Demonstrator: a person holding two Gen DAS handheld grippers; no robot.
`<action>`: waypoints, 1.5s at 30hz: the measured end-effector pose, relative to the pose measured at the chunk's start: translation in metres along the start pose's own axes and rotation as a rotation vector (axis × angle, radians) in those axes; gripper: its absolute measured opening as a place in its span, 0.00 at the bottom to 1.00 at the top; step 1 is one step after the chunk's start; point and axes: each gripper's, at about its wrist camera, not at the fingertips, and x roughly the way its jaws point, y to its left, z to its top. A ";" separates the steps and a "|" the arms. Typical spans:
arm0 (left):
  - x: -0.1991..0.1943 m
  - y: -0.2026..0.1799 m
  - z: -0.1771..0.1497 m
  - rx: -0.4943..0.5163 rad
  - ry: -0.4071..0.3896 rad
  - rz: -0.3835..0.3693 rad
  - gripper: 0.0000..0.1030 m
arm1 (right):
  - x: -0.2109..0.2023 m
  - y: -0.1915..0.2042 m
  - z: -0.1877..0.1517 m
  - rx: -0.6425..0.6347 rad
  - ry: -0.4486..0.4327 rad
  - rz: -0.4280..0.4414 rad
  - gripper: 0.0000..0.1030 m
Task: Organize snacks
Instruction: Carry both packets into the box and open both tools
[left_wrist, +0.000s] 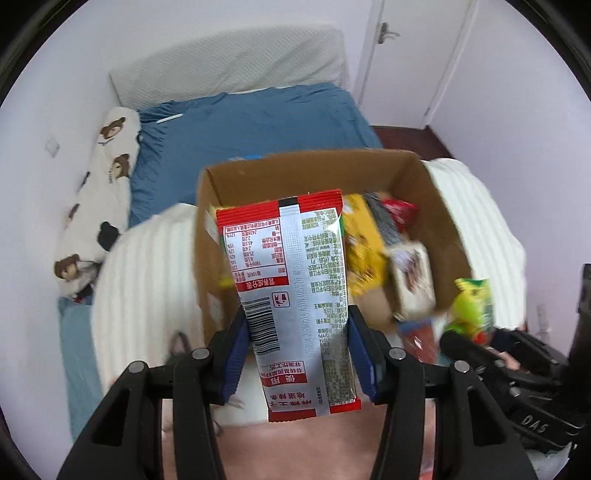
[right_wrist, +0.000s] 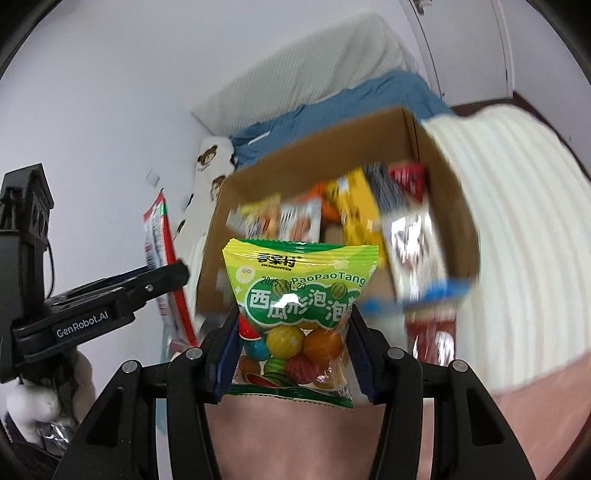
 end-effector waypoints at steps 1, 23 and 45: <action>0.007 0.005 0.008 -0.001 0.011 0.015 0.46 | 0.012 0.005 0.008 -0.002 0.001 -0.006 0.54; 0.140 0.039 0.013 -0.126 0.331 0.036 0.79 | 0.166 -0.003 0.045 -0.068 0.295 -0.232 0.92; 0.094 0.000 -0.002 -0.056 0.220 0.072 0.84 | 0.109 -0.012 0.051 -0.109 0.187 -0.368 0.96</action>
